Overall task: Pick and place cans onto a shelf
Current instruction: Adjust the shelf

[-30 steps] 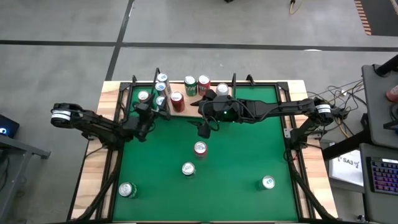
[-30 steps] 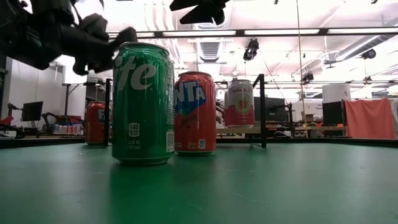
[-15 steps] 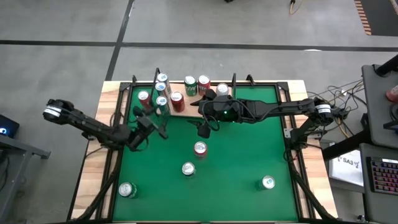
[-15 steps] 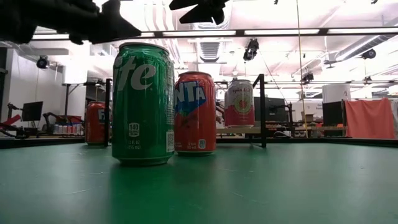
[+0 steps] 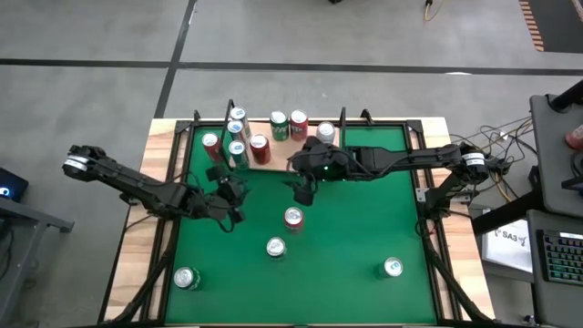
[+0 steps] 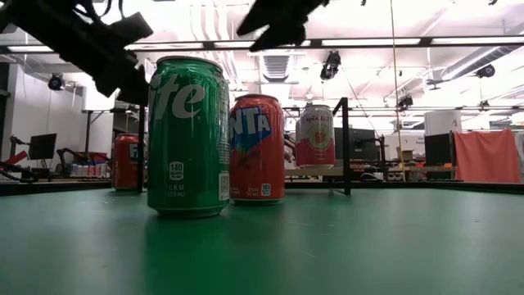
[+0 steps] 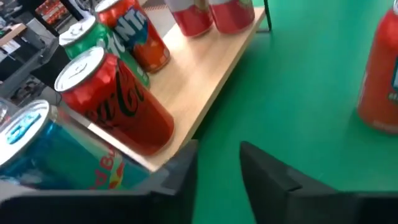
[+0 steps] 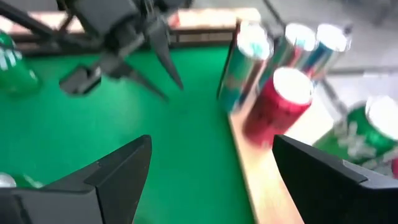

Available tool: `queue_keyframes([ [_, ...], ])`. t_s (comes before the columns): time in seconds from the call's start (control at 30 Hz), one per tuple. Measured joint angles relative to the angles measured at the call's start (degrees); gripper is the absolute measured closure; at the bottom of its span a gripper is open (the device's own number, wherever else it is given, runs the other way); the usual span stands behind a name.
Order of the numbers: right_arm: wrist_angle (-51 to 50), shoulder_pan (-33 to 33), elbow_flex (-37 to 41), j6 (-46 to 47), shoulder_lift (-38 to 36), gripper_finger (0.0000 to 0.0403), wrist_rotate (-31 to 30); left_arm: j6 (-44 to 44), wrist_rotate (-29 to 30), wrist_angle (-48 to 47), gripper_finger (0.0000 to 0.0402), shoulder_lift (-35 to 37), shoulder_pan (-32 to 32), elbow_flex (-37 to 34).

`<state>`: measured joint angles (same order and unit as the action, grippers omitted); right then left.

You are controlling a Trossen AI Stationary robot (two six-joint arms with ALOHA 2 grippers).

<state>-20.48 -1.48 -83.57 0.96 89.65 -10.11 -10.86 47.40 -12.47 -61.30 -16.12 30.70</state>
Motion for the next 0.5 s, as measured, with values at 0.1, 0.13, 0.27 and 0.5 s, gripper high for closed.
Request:
queue_keyframes([
  [0.1,-4.0,0.0,0.0,2.5,0.0,0.0076,0.0,0.4,0.0,-0.5,0.0349,0.4,0.6,-1.5],
  [0.13,-5.1,0.0,0.0,2.9,0.0,0.0076,-0.1,0.4,0.0,-0.4,0.0363,0.7,0.9,-2.2],
  [0.27,-8.1,0.0,0.0,4.1,0.0,0.0076,-0.1,-0.3,0.0,1.1,0.0396,2.0,3.5,-4.8],
  [0.5,-9.7,0.0,0.0,3.8,0.0,0.0076,-0.5,1.3,0.0,20.1,0.0400,1.9,10.0,-9.0],
])
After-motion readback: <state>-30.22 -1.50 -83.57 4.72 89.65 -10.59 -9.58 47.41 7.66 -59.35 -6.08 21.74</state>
